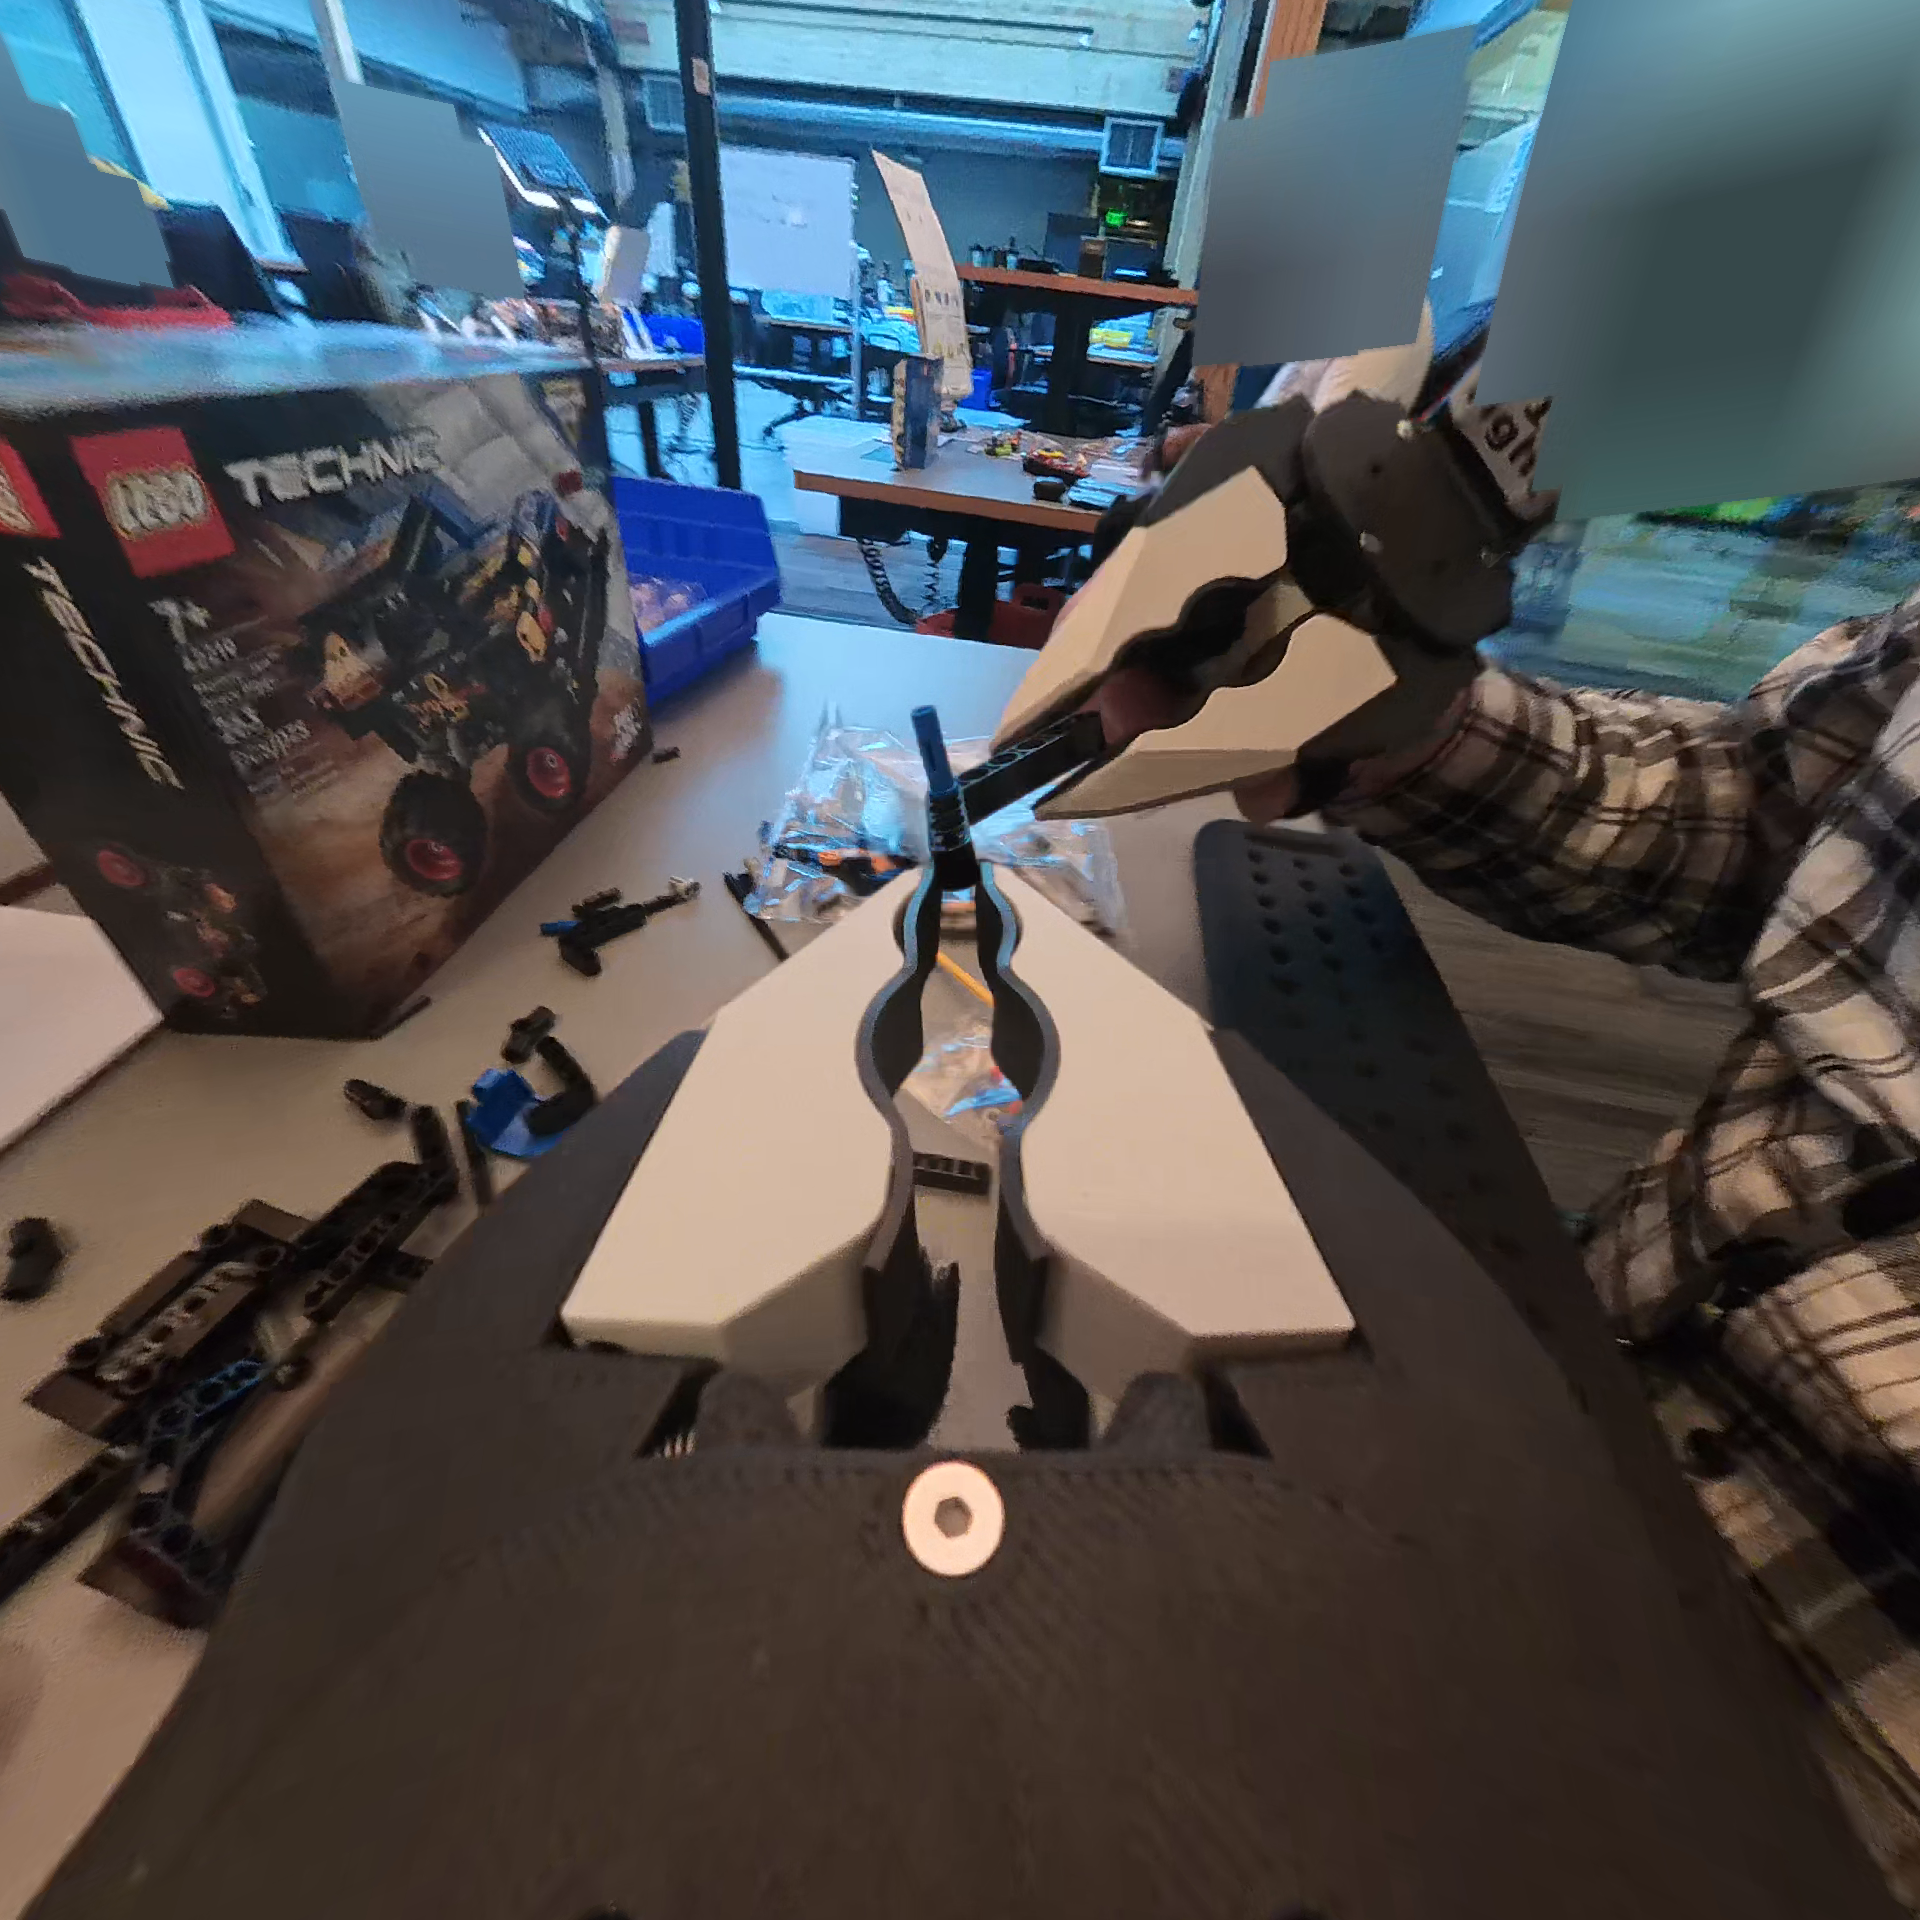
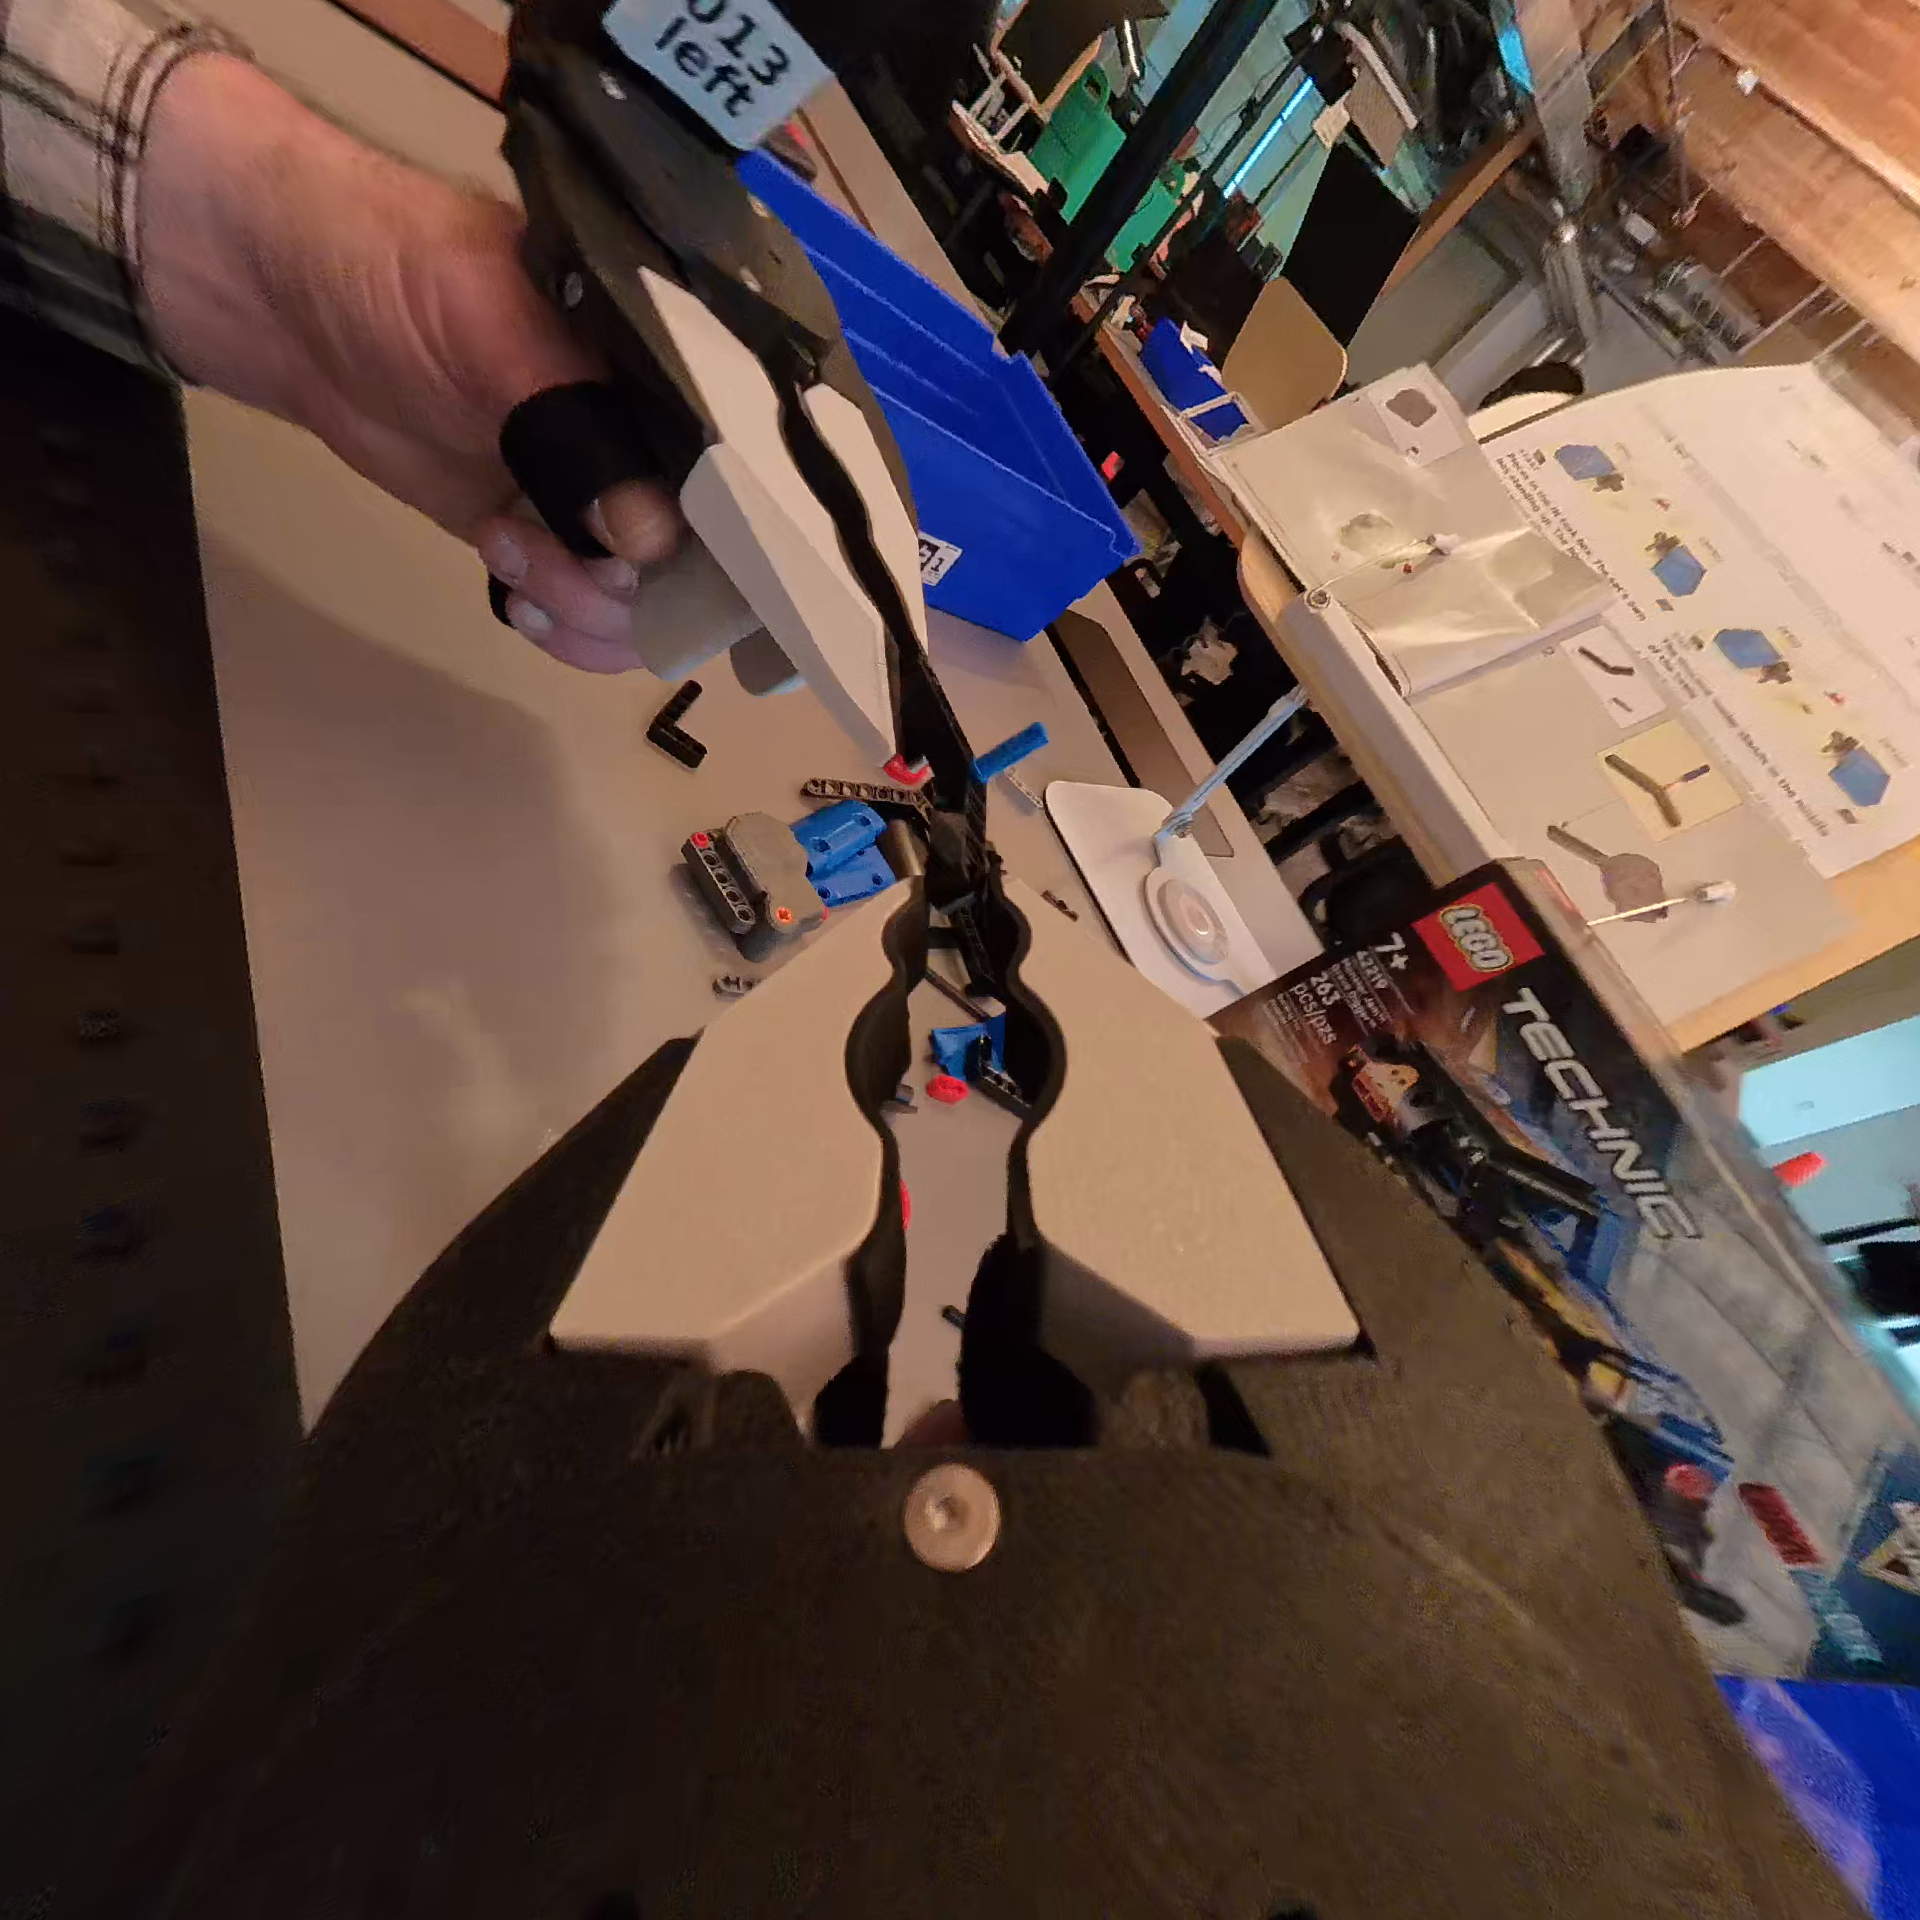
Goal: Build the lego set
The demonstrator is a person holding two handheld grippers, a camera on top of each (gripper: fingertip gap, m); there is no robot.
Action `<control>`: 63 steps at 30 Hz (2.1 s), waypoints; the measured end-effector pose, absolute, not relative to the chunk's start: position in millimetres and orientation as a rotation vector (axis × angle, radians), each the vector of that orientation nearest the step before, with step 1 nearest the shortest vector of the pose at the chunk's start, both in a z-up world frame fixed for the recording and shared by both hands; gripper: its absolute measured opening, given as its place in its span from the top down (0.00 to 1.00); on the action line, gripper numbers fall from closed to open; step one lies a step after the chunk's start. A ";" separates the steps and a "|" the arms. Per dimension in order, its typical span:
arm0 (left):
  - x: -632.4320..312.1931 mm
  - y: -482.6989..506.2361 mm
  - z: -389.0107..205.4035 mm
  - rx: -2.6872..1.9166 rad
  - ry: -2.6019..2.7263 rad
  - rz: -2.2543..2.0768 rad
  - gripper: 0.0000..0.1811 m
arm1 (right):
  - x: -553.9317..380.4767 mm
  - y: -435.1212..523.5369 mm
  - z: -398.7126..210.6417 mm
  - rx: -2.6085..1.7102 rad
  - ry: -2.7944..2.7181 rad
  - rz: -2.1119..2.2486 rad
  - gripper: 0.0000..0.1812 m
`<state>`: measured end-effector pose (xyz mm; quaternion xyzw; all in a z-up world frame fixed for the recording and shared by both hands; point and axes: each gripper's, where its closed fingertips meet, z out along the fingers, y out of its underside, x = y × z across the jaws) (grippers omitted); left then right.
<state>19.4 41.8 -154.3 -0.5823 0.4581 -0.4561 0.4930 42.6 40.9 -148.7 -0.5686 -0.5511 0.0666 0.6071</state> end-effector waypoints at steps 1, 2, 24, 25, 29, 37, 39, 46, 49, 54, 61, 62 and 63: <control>19.2 42.8 -153.3 -1.394 1.124 -1.050 0.98 | 44.3 41.9 -147.5 -1.342 -1.256 0.199 0.92; 19.0 43.5 -151.8 -1.371 1.138 -0.988 0.98 | 46.4 42.1 -146.2 -1.375 -1.233 0.269 0.90; 3.6 16.5 -155.1 -1.106 1.344 -0.491 0.82 | 21.5 22.3 -156.3 -1.569 -1.100 0.901 0.96; -2.7 19.5 -156.2 -1.165 1.326 -0.555 0.80 | 18.8 26.4 -158.8 -1.559 -1.136 0.830 0.96; -16.3 22.5 -155.5 -1.314 1.257 -0.817 0.75 | 0.0 33.5 -162.6 -1.466 -1.322 0.573 0.97; -22.3 30.4 -163.0 -1.424 1.211 -0.921 0.96 | -27.2 37.9 -171.2 -1.301 -1.543 0.345 0.97; -26.2 34.8 -164.8 -1.435 1.201 -0.910 0.96 | -31.1 40.6 -173.0 -1.278 -1.564 0.318 0.98; -46.8 55.9 -158.2 -1.448 1.107 -0.901 0.99 | -43.0 54.5 -161.3 -1.244 -1.528 0.311 0.94; -61.7 71.9 -158.7 -1.470 1.036 -0.857 0.99 | -39.4 67.9 -169.0 -1.338 -1.520 0.337 0.82; -84.4 99.2 -167.0 -1.531 0.916 -0.821 0.99 | -28.2 89.2 -218.9 -1.630 -1.612 0.426 0.77; -92.2 115.0 -181.6 -1.611 0.858 -0.794 1.00 | -37.1 96.0 -275.4 -1.783 -1.792 0.409 0.76; -92.3 115.3 -182.6 -1.614 0.857 -0.797 1.00 | -38.1 96.1 -280.5 -1.791 -1.807 0.410 0.76; -92.1 115.1 -183.0 -1.614 0.857 -0.802 1.00 | -39.4 96.0 -283.9 -1.794 -1.815 0.416 0.77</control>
